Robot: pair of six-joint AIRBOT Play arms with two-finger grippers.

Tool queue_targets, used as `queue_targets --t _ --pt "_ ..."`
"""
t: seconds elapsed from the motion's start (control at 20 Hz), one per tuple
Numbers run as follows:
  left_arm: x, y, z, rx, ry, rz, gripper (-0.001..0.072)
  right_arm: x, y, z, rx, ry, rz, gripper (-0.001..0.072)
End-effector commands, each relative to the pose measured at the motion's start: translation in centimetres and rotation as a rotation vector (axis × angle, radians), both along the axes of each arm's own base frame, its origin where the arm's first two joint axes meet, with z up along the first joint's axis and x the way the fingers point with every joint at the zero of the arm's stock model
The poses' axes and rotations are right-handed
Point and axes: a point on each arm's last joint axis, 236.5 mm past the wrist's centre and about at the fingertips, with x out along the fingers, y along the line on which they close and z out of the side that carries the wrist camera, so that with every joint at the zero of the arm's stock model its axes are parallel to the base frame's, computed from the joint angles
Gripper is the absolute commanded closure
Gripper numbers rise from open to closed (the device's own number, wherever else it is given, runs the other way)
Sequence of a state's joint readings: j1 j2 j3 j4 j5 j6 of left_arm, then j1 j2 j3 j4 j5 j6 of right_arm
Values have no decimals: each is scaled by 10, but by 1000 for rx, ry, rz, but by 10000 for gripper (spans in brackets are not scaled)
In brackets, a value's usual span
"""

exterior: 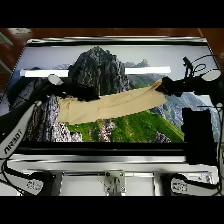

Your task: Fold the shirts.

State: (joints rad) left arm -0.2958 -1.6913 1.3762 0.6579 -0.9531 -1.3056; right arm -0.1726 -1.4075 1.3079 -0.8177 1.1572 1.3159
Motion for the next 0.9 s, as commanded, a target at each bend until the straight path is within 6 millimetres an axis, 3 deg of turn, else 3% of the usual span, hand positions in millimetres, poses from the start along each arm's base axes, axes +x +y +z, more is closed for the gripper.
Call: queue_targets --t 0.0,0.15,0.25,0.35,0.45,0.55,0.65,0.75,0.85 --pt "-22 -88 -12 -21 -27 33 670 -38 18 71 20 -73 17 655" --pt "-50 -151 -37 -62 5 66 670 -67 26 107 39 -96 8 655" --pt "-53 -176 -50 -116 50 159 670 -84 30 124 48 -103 -1 655" --pt "-49 -183 -52 -135 29 182 670 -99 32 132 50 -91 4 655" --pt "-41 -172 -41 -127 -26 137 672 -102 27 131 23 -89 -9 655" --pt "-24 -141 -21 -90 -87 84 672 -90 20 128 -1 -112 -41 655" --pt "-3 -91 3 -22 -162 55 673 -73 30 125 3 -141 -44 655" --pt "23 -21 38 51 -227 86 673 -52 63 116 22 -173 -8 655" --pt "45 62 86 109 -306 179 673 -32 119 101 53 -209 50 655"
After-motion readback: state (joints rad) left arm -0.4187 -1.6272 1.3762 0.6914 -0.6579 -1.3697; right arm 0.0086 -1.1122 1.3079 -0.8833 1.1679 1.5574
